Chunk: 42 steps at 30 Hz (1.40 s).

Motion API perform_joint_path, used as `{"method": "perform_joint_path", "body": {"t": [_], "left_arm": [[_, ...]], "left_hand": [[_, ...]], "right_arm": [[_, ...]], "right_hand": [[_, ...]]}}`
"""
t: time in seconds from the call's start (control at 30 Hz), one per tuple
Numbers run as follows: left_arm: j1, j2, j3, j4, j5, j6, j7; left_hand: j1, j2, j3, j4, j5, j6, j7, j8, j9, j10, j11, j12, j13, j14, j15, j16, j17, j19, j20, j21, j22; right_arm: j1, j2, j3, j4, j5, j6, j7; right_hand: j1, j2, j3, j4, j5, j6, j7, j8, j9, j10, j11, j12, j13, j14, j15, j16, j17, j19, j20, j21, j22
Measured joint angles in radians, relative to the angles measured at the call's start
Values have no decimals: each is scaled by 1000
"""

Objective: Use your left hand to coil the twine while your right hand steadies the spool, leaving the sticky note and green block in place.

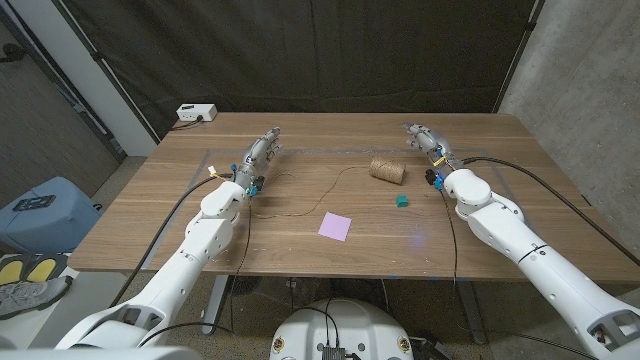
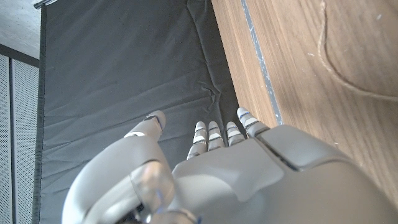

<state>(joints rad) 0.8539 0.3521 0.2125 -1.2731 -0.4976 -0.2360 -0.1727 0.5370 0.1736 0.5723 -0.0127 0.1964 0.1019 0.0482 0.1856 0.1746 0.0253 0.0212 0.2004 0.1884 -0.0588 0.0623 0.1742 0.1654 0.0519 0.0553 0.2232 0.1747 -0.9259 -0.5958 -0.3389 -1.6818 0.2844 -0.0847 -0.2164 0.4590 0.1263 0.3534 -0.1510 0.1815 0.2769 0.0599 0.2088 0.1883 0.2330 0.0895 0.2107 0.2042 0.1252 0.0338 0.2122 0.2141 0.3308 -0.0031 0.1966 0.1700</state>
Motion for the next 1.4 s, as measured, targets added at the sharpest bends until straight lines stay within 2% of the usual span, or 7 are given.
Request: {"method": "perform_joint_path", "body": {"t": [0.33,0.47,0.5,0.7,0.8,1.07,1.4], "left_arm": [[-9,-3,-1,13,-1,-1,-24],[-22,-4,-1,32,-1,-1,-25],[-22,-4,-1,33,-2,-1,-35],[-39,-7,1,56,-3,-5,-51],[-48,-9,3,71,-3,-8,-59],[-74,-14,7,110,-6,-16,-79],[-105,-22,12,159,-11,-31,-105]], "left_hand": [[5,-5,1,-15,4,4,-4,0,0,3,-4,0,0,0,0,0,0,0,0,-2,-2],[9,-9,6,-19,4,4,-4,0,0,3,-4,0,0,0,0,0,0,5,-5,-2,-3],[9,-9,6,-20,4,4,-4,0,0,3,-4,0,0,0,0,0,0,5,-5,-2,-3],[15,-4,8,-30,12,4,-4,0,0,3,-4,0,0,5,-5,0,0,5,-5,-2,-3],[20,-9,8,-39,12,7,-7,0,0,3,-3,0,0,5,-5,0,0,5,-5,-2,-3],[37,0,18,-57,26,7,-7,0,0,3,-3,0,0,5,-5,0,0,9,-9,-10,-3],[48,-5,26,-73,33,7,-7,0,0,9,-9,0,0,5,-5,0,0,9,-9,-10,-3]], "right_arm": [[6,-26,-24,-79,-43,-85,-35],[6,-26,-24,-81,-81,-185,-61],[14,-34,-36,-115,-84,-193,-63],[28,-42,-53,-161,-116,-289,-79],[36,-46,-64,-182,-131,-331,-83],[60,-48,-90,-232,-175,-461,-93],[97,-44,-135,-277,-232,-588,-97]], "right_hand": [[52,-23,11,-27,0,-13,15,-10,0,-13,13,-7,0,-7,18,-9,-5,-4,17,0,0],[69,-35,14,-30,0,-24,15,-10,0,-19,19,-7,0,-10,26,-9,-10,-10,25,0,0],[79,-36,15,-31,0,-28,19,-10,0,-19,19,-7,0,-8,28,-9,-10,-8,30,0,0],[122,-65,22,-38,-1,-37,28,-10,0,-27,27,-7,0,-9,42,-9,-10,-8,47,0,0],[157,-78,24,-40,-1,-42,33,-10,0,-18,42,-7,1,-2,59,-9,-14,-5,69,0,0],[249,-110,47,-42,4,-62,69,-10,5,-13,48,-3,12,1,72,-9,-12,-2,92,0,0],[339,-142,70,-42,6,-64,71,-2,10,-19,70,1,22,-7,90,-9,-9,-14,111,0,0]]}}
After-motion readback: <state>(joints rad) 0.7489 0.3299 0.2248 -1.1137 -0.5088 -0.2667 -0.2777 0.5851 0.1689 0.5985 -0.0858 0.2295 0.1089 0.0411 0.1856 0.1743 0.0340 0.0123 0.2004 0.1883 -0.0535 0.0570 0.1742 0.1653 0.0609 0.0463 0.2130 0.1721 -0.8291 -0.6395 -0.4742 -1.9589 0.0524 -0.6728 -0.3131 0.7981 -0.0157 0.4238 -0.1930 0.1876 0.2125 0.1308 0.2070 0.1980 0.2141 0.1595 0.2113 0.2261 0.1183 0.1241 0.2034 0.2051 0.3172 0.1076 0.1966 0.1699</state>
